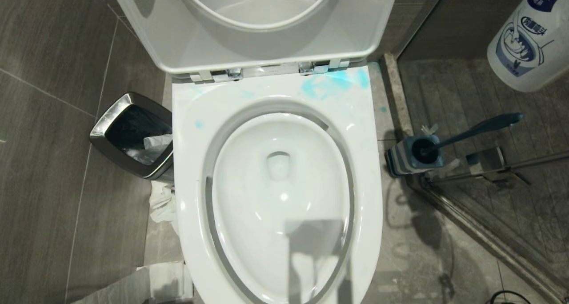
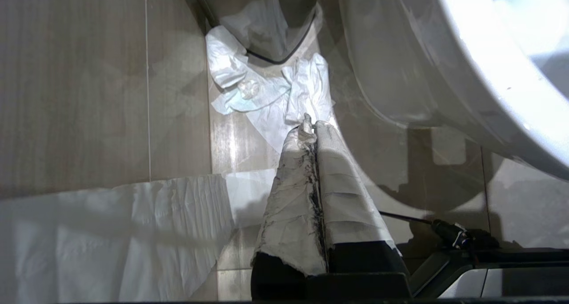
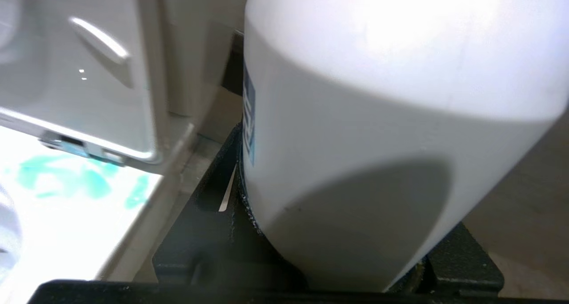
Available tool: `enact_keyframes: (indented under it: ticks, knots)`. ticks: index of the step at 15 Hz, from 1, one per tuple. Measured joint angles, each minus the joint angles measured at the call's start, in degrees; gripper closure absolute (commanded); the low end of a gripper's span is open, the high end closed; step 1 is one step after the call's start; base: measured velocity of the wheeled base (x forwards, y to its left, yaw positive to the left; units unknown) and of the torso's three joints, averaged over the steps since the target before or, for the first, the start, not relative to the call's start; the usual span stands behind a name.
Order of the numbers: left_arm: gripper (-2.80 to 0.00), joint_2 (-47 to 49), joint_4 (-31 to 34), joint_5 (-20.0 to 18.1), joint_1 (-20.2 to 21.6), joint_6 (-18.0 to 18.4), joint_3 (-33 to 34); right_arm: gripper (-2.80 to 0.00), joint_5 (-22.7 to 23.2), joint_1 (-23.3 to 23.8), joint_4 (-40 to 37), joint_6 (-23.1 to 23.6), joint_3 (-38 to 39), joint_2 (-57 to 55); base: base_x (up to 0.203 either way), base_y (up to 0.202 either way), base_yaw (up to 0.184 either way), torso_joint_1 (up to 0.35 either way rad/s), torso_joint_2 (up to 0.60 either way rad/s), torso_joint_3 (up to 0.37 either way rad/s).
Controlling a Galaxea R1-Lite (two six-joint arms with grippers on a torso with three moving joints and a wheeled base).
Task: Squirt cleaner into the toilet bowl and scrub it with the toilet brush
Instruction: Pour in the cleaning agent
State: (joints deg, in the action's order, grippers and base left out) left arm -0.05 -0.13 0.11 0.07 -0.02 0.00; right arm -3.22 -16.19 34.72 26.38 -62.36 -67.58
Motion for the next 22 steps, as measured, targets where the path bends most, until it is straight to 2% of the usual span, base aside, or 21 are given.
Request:
enact_keyframes:
  ticks: [5,10,12,15,18,22]
  knots:
    - [0.00,0.00,0.00,0.02,0.00,-0.05,0.00,0.00,-1.93,-7.78,-0.05,5.92,-0.54,-2.74,0.000,0.000,0.000,0.005,0.00,0.203]
    - [0.00,0.00,0.00,0.02,0.00,-0.05,0.00,0.00,-12.54,-20.70,-0.19,6.89,-2.04,-7.21,0.000,0.000,0.000,-0.001,0.00,0.091]
    - [0.00,0.00,-0.02,0.02,0.00,-0.03,0.00,0.00,-14.70,-23.26,-0.17,9.94,-2.25,-9.66,0.000,0.000,0.000,0.002,0.00,0.016]
    - [0.00,0.00,0.00,0.02,0.00,-0.03,0.00,0.00,-15.04,-24.98,-0.08,14.88,-3.05,-13.88,0.000,0.000,0.000,0.000,0.00,0.000]
    - [0.00,0.00,0.00,0.00,0.00,-0.05,0.00,0.00,-15.43,-26.06,-0.73,22.99,-5.76,-18.13,0.000,0.000,0.000,0.000,0.00,0.000]
    - [0.00,0.00,-0.02,0.02,0.00,-0.07,0.00,0.00,-16.59,-27.08,-5.82,37.78,-9.36,-22.36,0.000,0.000,0.000,0.000,0.00,0.000]
